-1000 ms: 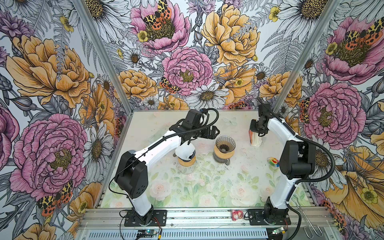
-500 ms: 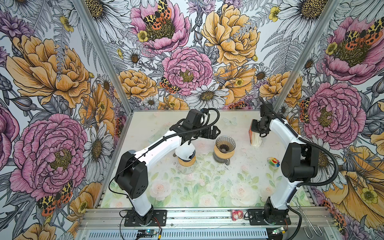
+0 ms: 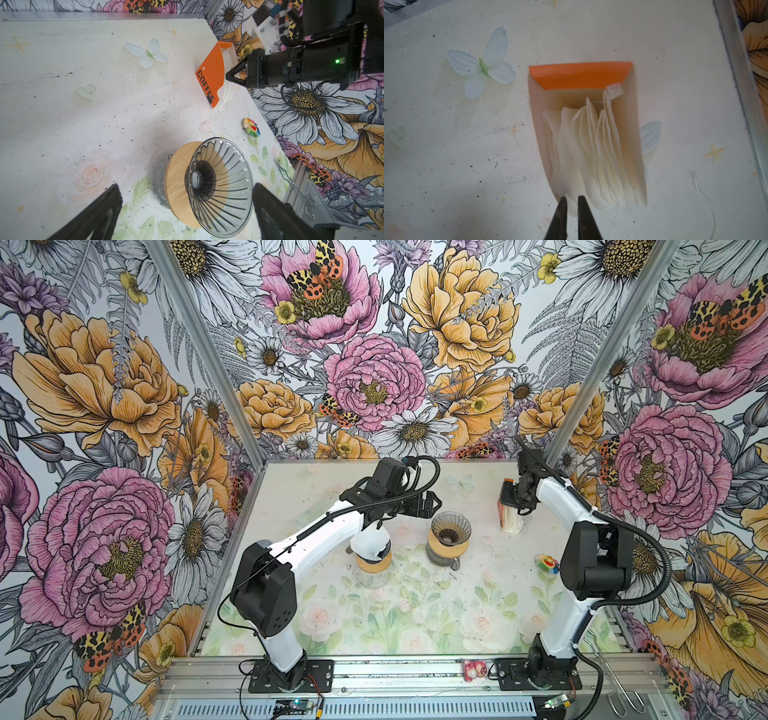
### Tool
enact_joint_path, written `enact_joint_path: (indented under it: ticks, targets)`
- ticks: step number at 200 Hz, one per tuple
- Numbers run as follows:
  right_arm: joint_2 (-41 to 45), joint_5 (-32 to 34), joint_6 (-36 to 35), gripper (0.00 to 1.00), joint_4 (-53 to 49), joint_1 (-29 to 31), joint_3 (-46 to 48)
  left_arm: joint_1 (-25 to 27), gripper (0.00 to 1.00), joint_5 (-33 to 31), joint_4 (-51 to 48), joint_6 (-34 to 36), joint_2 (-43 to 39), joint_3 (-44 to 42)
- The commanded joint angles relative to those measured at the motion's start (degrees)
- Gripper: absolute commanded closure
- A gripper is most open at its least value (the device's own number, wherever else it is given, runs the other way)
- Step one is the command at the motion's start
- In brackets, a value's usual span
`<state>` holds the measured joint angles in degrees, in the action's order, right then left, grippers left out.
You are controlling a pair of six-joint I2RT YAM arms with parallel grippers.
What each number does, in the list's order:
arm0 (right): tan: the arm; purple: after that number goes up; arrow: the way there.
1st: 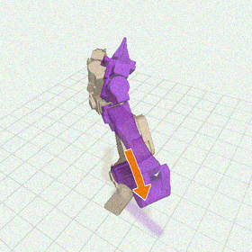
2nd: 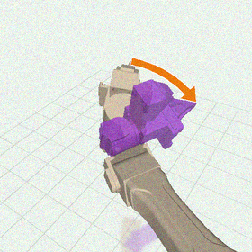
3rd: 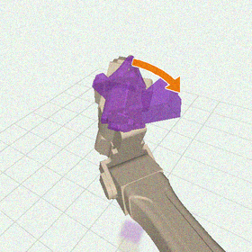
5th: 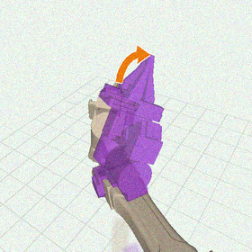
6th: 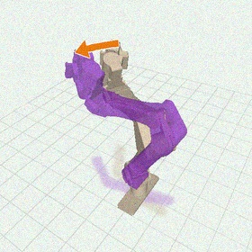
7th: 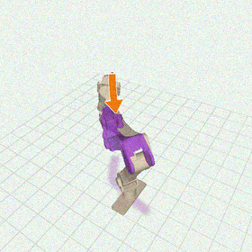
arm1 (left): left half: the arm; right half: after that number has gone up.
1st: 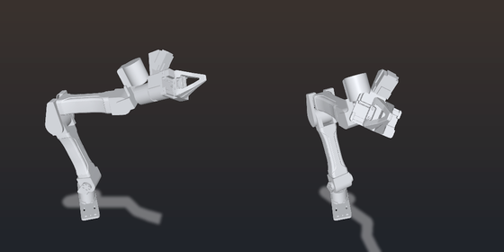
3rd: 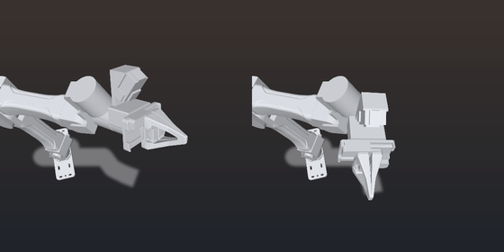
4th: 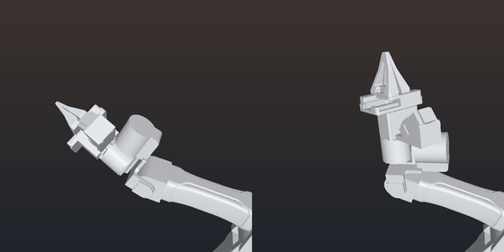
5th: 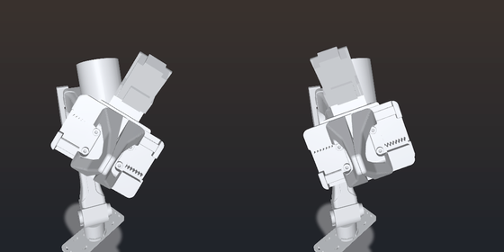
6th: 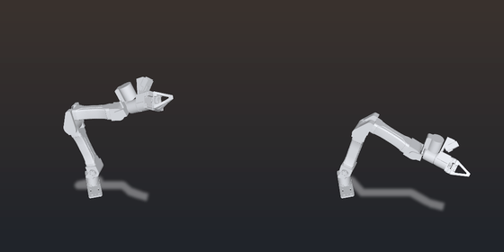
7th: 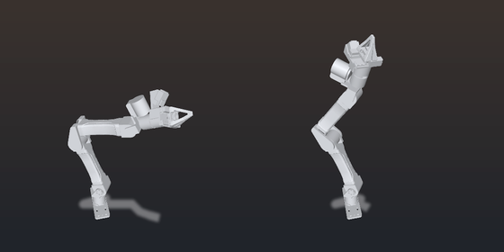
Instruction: Place the coffee filter in the dripper
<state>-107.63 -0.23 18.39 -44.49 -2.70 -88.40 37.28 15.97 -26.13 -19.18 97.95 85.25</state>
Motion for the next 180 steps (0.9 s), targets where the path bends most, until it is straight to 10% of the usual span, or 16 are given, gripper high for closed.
enact_joint_path:
  ticks: [1, 180]
  targets:
    - [-0.8, 0.7, 0.3, 0.87, 0.1, -0.3, -2.3, 0.3, 0.01, 0.3, -0.5, 0.1, 0.7, 1.7]
    - [-4.4, 0.7, 0.2, 0.88, 0.4, -0.6, -4.5, 0.3, 0.01, 0.1, -1.0, 0.2, 1.2, 2.4]
